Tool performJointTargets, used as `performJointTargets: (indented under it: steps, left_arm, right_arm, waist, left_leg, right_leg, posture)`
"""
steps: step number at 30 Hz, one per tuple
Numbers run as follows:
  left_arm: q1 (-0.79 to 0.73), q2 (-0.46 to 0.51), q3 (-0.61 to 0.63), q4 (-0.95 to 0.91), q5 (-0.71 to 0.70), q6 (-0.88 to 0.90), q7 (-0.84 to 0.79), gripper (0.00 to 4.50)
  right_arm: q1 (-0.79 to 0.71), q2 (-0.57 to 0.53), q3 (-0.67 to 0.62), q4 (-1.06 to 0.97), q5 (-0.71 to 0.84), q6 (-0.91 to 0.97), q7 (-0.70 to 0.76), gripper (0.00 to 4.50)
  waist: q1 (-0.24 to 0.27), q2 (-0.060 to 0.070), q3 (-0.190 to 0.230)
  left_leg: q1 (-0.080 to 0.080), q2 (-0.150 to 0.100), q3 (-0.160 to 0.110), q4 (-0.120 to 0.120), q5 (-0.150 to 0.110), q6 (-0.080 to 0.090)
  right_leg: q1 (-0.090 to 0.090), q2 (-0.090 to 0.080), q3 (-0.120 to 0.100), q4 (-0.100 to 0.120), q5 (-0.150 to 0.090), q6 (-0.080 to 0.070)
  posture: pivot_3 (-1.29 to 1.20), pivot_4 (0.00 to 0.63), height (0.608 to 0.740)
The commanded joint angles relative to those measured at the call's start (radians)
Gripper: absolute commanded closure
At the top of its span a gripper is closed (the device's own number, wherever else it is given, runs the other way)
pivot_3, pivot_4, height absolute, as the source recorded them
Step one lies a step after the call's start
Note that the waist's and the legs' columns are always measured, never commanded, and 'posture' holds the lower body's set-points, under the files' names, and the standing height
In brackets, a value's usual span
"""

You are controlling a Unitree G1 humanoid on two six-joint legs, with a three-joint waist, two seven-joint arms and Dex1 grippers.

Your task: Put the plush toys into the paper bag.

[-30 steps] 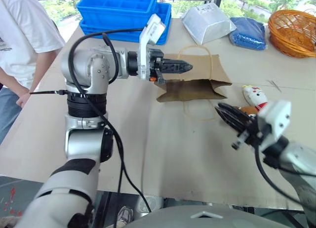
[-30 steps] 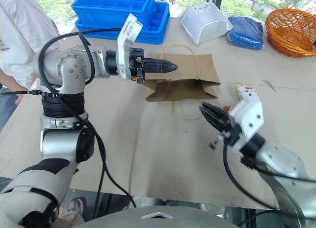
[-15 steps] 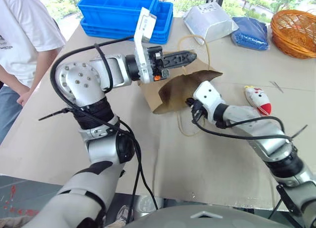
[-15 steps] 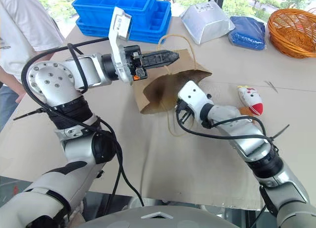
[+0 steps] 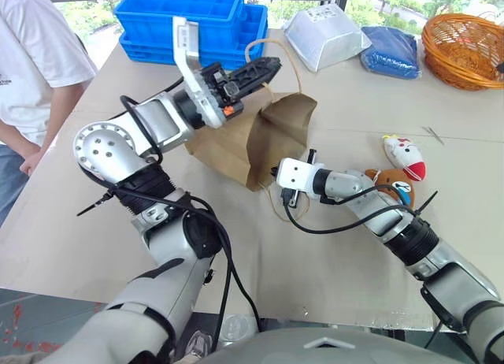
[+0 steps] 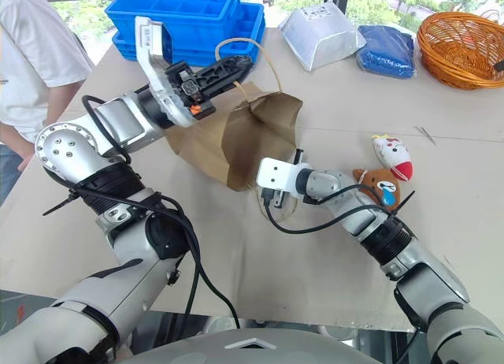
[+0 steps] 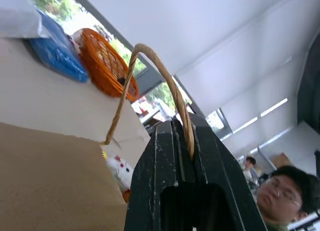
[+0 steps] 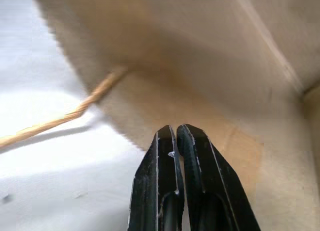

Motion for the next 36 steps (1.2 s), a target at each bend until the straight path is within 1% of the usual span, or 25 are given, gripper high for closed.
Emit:
performJointTargets:
  steps: [1, 3, 7, 10, 12, 14, 15, 17, 18, 20, 21, 22, 24, 25, 26, 27, 28, 29, 31, 34, 36]
  left_arm:
    - [0.069, 0.056, -0.031, -0.064, -0.136, 0.002, 0.035, 4.50]
    - [0.107, 0.076, -0.037, -0.077, -0.189, -0.014, 0.065, 4.50]
    - [0.176, 0.126, -0.053, -0.071, -0.342, -0.119, 0.145, 4.50]
    - [0.260, 0.175, -0.119, -0.120, -0.404, -0.168, 0.145, 4.50]
    - [0.315, 0.204, -0.169, -0.166, -0.412, -0.191, 0.124, 4.50]
    - [0.358, 0.228, -0.217, -0.211, -0.417, -0.230, 0.102, 4.50]
    - [0.380, 0.237, -0.238, -0.234, -0.409, -0.246, 0.091, 4.50]
    - [0.409, 0.242, -0.258, -0.263, -0.398, -0.264, 0.078, 4.50]
    - [0.420, 0.242, -0.265, -0.274, -0.392, -0.275, 0.074, 4.50]
    - [0.438, 0.246, -0.280, -0.290, -0.391, -0.303, 0.066, 4.50]
    - [0.447, 0.251, -0.290, -0.297, -0.387, -0.319, 0.061, 4.50]
    - [0.457, 0.258, -0.300, -0.303, -0.387, -0.337, 0.055, 4.50]
    - [0.468, 0.270, -0.313, -0.310, -0.391, -0.364, 0.042, 4.50]
    - [0.471, 0.274, -0.317, -0.312, -0.393, -0.375, 0.038, 4.50]
    - [0.476, 0.282, -0.326, -0.314, -0.393, -0.391, 0.032, 4.50]
    - [0.480, 0.290, -0.336, -0.317, -0.394, -0.407, 0.025, 4.50]
    - [0.482, 0.296, -0.350, -0.320, -0.393, -0.424, 0.018, 4.50]
    - [0.483, 0.301, -0.363, -0.321, -0.395, -0.440, 0.014, 4.50]
    - [0.486, 0.313, -0.387, -0.325, -0.395, -0.458, 0.000, 4.50]
    - [0.493, 0.343, -0.420, -0.334, -0.383, -0.474, -0.035, 4.50]
    - [0.494, 0.359, -0.436, -0.335, -0.378, -0.490, -0.048, 4.50]
  right_arm:
    - [0.028, -0.018, -0.026, 0.003, -0.025, 0.005, 0.042, 4.46]
    - [0.032, -0.030, -0.044, -0.005, -0.039, 0.004, 0.051, 4.46]
    - [0.062, -0.045, -0.082, -0.030, -0.040, 0.010, 0.072, 4.46]
    - [0.094, -0.016, -0.148, -0.077, 0.020, 0.034, 0.071, 4.46]
    - [0.117, 0.011, -0.213, -0.159, 0.107, 0.030, 0.084, 4.46]
    - [0.144, 0.049, -0.305, -0.291, 0.272, 0.143, 0.112, 4.46]
    - [0.162, 0.063, -0.366, -0.372, 0.360, 0.214, 0.102, 4.46]
    - [0.183, 0.043, -0.474, -0.514, 0.471, 0.317, 0.073, 3.97]
    - [0.196, 0.016, -0.530, -0.585, 0.522, 0.370, 0.062, 3.64]
    - [0.216, -0.031, -0.633, -0.684, 0.568, 0.467, 0.031, 3.00]
    - [0.238, -0.072, -0.690, -0.734, 0.576, 0.523, 0.024, 2.91]
    - [0.253, -0.107, -0.730, -0.773, 0.597, 0.574, 0.010, 2.40]
    - [0.328, -0.208, -0.802, -0.840, 0.554, 0.626, 0.007, 2.10]
    - [0.371, -0.267, -0.825, -0.863, 0.536, 0.661, 0.021, 1.67]
    - [0.415, -0.342, -0.829, -0.885, 0.497, 0.689, 0.026, 1.34]
    - [0.457, -0.410, -0.825, -0.895, 0.446, 0.711, 0.009, 1.34]
    - [0.490, -0.448, -0.834, -0.872, 0.444, 0.760, 0.000, 1.34]
    - [0.521, -0.475, -0.834, -0.846, 0.437, 0.762, 0.004, 1.34]
    - [0.554, -0.476, -0.830, -0.799, 0.467, 0.780, 0.027, 1.34]
    - [0.544, -0.481, -0.720, -0.668, 0.392, 0.788, -0.013, 1.34]
    - [0.538, -0.468, -0.681, -0.622, 0.398, 0.837, -0.016, 1.34]
  waist:
    - [-0.002, 0.000, 0.000]
    - [0.000, 0.000, 0.000]
    - [0.006, 0.000, 0.000]
    - [0.006, 0.000, 0.000]
    - [0.006, 0.000, 0.000]
    - [0.006, 0.000, 0.000]
    - [0.005, 0.000, 0.000]
    - [0.005, 0.000, 0.000]
    - [0.005, 0.000, 0.000]
    - [0.006, 0.000, 0.000]
    - [0.012, 0.000, 0.000]
    - [0.014, 0.000, 0.000]
    - [0.022, 0.000, 0.000]
    - [0.028, 0.000, 0.000]
    - [0.031, 0.000, 0.000]
    - [0.034, 0.000, 0.000]
    - [0.031, -0.002, 0.000]
    - [0.029, -0.002, 0.000]
    - [0.027, -0.002, 0.000]
    - [0.025, -0.002, 0.000]
    - [0.027, -0.002, 0.000]
  left_leg:
    - [0.001, 0.000, 0.000, 0.000, 0.000, 0.000]
    - [0.003, 0.000, 0.000, -0.001, 0.000, -0.001]
    - [0.003, 0.000, -0.001, -0.001, 0.001, -0.002]
    - [0.006, -0.001, -0.001, -0.001, 0.001, -0.002]
    - [0.007, -0.001, -0.001, -0.002, 0.001, -0.002]
    - [0.006, -0.001, -0.001, -0.002, 0.001, -0.002]
    - [0.007, -0.001, -0.001, -0.002, 0.001, -0.002]
    - [0.007, -0.001, -0.001, -0.002, 0.001, -0.002]
    - [0.007, -0.001, -0.002, -0.002, 0.001, -0.002]
    - [0.007, -0.001, -0.002, -0.002, 0.001, -0.002]
    - [0.007, -0.001, -0.002, -0.002, 0.001, -0.002]
    - [0.007, -0.001, -0.003, -0.002, 0.001, -0.002]
    - [0.007, -0.001, -0.003, -0.003, 0.001, -0.002]
    - [0.007, -0.001, -0.002, -0.003, 0.001, -0.002]
    - [0.007, -0.001, -0.002, -0.004, 0.001, -0.001]
    - [0.007, -0.001, -0.002, -0.004, 0.000, -0.001]
    - [0.006, -0.001, -0.002, -0.004, 0.000, -0.001]
    - [0.006, -0.001, -0.002, -0.004, 0.000, 0.000]
    - [0.007, -0.001, -0.002, -0.004, 0.000, 0.000]
    - [0.007, -0.001, -0.002, -0.004, 0.000, 0.000]
    - [0.007, -0.001, -0.002, -0.004, 0.000, 0.000]
  right_leg:
    - [0.000, 0.000, 0.000, 0.000, 0.000, 0.000]
    - [0.002, 0.000, 0.000, 0.000, 0.000, 0.000]
    - [0.003, -0.001, 0.000, 0.001, 0.000, 0.000]
    - [0.005, -0.002, 0.000, 0.000, 0.000, 0.000]
    - [0.006, -0.001, -0.001, 0.000, 0.000, 0.000]
    - [0.006, -0.001, -0.001, 0.000, 0.000, 0.000]
    - [0.006, -0.001, -0.001, 0.000, 0.000, 0.000]
    - [0.006, -0.001, -0.001, 0.000, 0.000, 0.000]
    - [0.007, -0.001, -0.001, 0.000, 0.000, -0.001]
    - [0.007, -0.001, -0.001, 0.000, 0.000, -0.001]
    - [0.007, -0.001, -0.001, -0.001, 0.000, -0.001]
    - [0.007, -0.001, -0.002, -0.001, 0.000, -0.001]
    - [0.007, -0.001, -0.002, -0.002, 0.000, -0.001]
    - [0.008, -0.001, -0.002, -0.002, 0.000, -0.001]
    - [0.007, -0.001, -0.002, -0.002, 0.000, -0.001]
    - [0.008, -0.002, -0.002, -0.002, 0.000, -0.002]
    - [0.007, -0.002, -0.002, -0.003, -0.001, -0.002]
    - [0.008, -0.002, -0.002, -0.003, -0.001, -0.002]
    - [0.008, -0.002, -0.001, -0.003, -0.001, -0.002]
    - [0.008, 0.000, 0.000, -0.003, -0.001, -0.002]
    - [0.008, 0.000, 0.000, -0.003, -0.001, -0.002]
  posture:
    - [0.00, 0.150, 0.740]
    - [0.00, 0.150, 0.740]
    - [0.00, 0.150, 0.740]
    - [0.00, 0.150, 0.740]
    - [0.00, 0.150, 0.740]
    - [0.00, 0.150, 0.740]
    - [0.00, 0.150, 0.740]
    - [0.00, 0.150, 0.740]
    - [0.00, 0.150, 0.740]
    - [0.00, 0.150, 0.740]
    - [0.00, 0.150, 0.740]
    - [0.00, 0.150, 0.740]
    - [0.00, 0.150, 0.740]
    - [0.00, 0.150, 0.740]
    - [0.00, 0.150, 0.740]
    - [0.00, 0.150, 0.740]
    - [0.00, 0.150, 0.740]
    - [0.00, 0.150, 0.740]
    - [0.00, 0.150, 0.740]
    - [0.00, 0.150, 0.740]
    - [0.00, 0.150, 0.740]
